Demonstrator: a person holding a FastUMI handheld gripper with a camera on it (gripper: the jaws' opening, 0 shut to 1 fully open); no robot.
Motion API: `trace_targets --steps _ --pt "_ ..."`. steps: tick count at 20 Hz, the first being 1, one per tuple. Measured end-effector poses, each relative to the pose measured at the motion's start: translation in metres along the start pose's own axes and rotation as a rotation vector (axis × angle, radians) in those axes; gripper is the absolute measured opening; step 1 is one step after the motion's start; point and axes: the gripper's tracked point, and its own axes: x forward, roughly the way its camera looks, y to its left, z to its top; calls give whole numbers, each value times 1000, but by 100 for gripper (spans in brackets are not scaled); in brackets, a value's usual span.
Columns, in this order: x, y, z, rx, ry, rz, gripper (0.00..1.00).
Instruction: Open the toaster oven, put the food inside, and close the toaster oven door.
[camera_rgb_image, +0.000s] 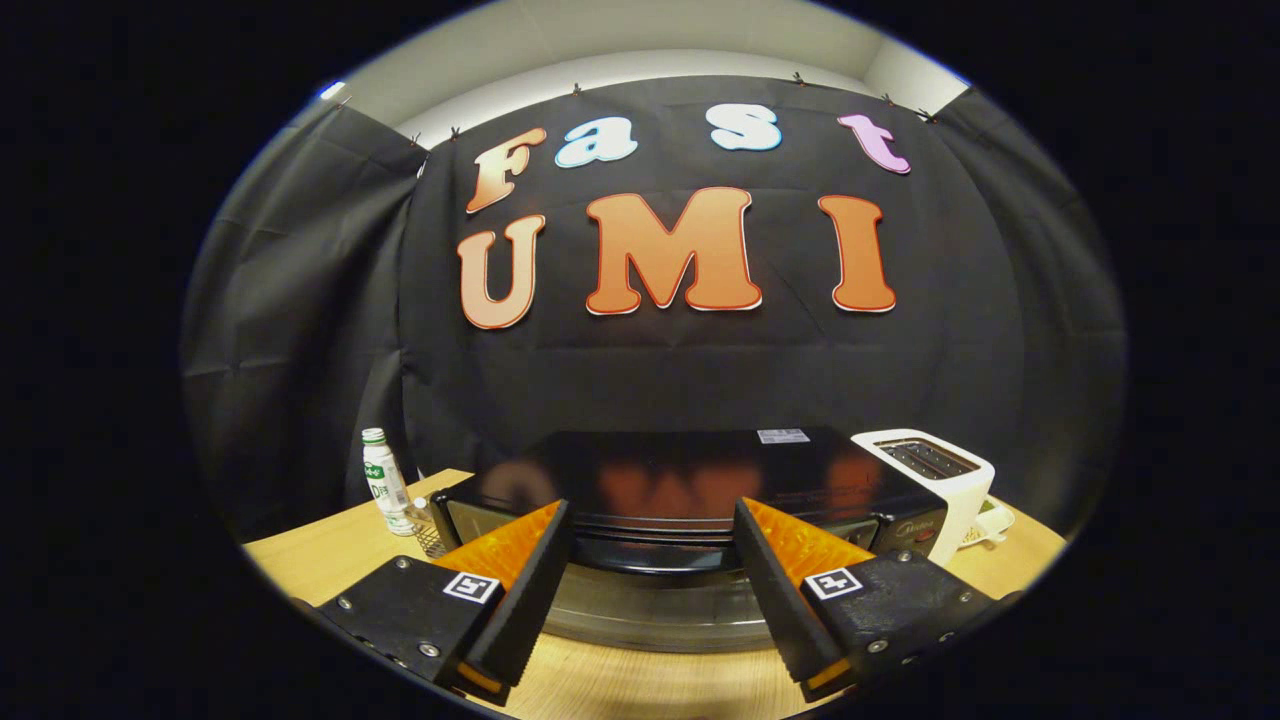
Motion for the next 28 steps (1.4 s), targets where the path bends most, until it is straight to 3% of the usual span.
trace_targets --steps 4,9,16,22,28 --pt "-39 2 -9 50 -21 31 88" --pt "-81 9 -35 106 87 110 87" --pt "-123 10 -82 67 216 154 85" --pt "-132 7 -99 49 234 162 79" --pt "-150 17 -145 119 377 194 78"
